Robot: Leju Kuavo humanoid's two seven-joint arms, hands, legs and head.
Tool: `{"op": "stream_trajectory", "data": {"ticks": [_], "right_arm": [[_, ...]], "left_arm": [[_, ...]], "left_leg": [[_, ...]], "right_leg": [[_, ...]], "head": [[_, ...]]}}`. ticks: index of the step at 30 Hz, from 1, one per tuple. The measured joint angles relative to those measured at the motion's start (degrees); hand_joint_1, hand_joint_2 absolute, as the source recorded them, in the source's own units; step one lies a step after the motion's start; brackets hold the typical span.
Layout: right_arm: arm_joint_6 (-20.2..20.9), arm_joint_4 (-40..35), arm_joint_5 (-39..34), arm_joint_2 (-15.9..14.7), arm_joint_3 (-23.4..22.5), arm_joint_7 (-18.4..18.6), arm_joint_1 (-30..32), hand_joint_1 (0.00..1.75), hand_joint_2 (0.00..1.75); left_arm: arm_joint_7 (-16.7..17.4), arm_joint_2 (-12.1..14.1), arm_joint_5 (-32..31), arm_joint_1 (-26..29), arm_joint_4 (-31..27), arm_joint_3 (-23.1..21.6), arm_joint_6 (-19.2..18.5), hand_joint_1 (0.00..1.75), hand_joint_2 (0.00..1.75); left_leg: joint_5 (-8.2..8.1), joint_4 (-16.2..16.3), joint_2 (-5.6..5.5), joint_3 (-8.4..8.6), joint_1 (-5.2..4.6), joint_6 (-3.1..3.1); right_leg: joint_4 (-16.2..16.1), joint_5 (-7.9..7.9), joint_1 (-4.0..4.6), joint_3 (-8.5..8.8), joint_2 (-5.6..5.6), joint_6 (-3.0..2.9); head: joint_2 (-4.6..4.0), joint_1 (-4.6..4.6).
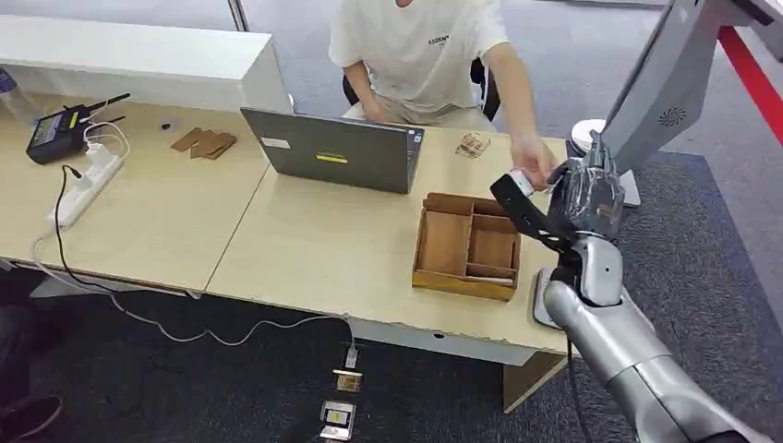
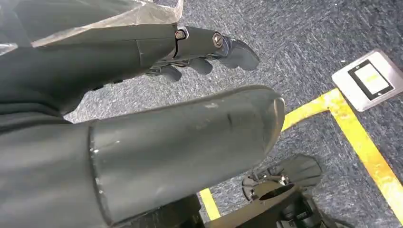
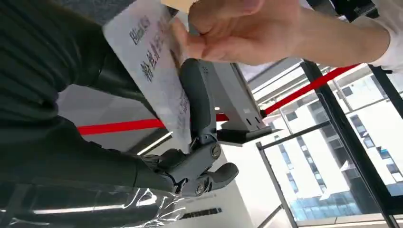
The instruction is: Pass the card to the sensor for recognition and then transmit it.
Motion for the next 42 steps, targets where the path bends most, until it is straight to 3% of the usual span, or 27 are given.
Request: {"op": "stream_trajectory", "data": {"ticks": [13, 21, 32, 42], "right_arm": [[-0.9, 0.5, -1.8, -0.6, 0.3, -0.1, -0.1, 1.75, 1.75], [-0.9, -1.2, -4.7, -3.8, 0.2, 0.6, 1.7, 1.75, 1.75], [-0.6, -4.5, -5.6, -8.8, 0.1, 3.4, 7.9, 1.75, 1.75], [-0.1, -4.0, -9.5, -10.8, -0.2, 1.4, 12.2, 1.75, 1.75]], "left_arm": [[0.2, 0.0, 0.9, 0.1, 0.0, 0.0, 0.4, 0.00, 0.00], [0.2, 0.1, 2.1, 1.2, 0.0, 0.0, 0.7, 0.00, 0.00], [-0.2, 0.4, 4.9, 3.6, 0.0, 0.9, 4.0, 0.00, 0.00], [-1.3, 0.5, 6.0, 5.1, 0.0, 2.3, 5.6, 0.00, 0.00]], "left_leg": [[0.00, 0.0, 0.00, 0.01, 0.00, 0.00], [-0.01, 0.0, 0.00, 0.01, 0.00, 0.00], [-0.02, 0.0, 0.00, 0.01, 0.00, -0.01], [-0.02, 0.0, 0.00, 0.01, 0.00, -0.01]], "right_leg": [[0.0, 0.00, 0.00, 0.00, 0.00, 0.00], [0.0, 0.00, 0.00, 0.01, 0.00, 0.00], [0.0, 0.00, 0.00, 0.01, 0.01, 0.00], [0.0, 0.00, 0.00, 0.01, 0.01, 0.00]], "head": [[0.00, 0.00], [0.00, 0.00], [0.00, 0.00], [0.00, 0.00]]}}
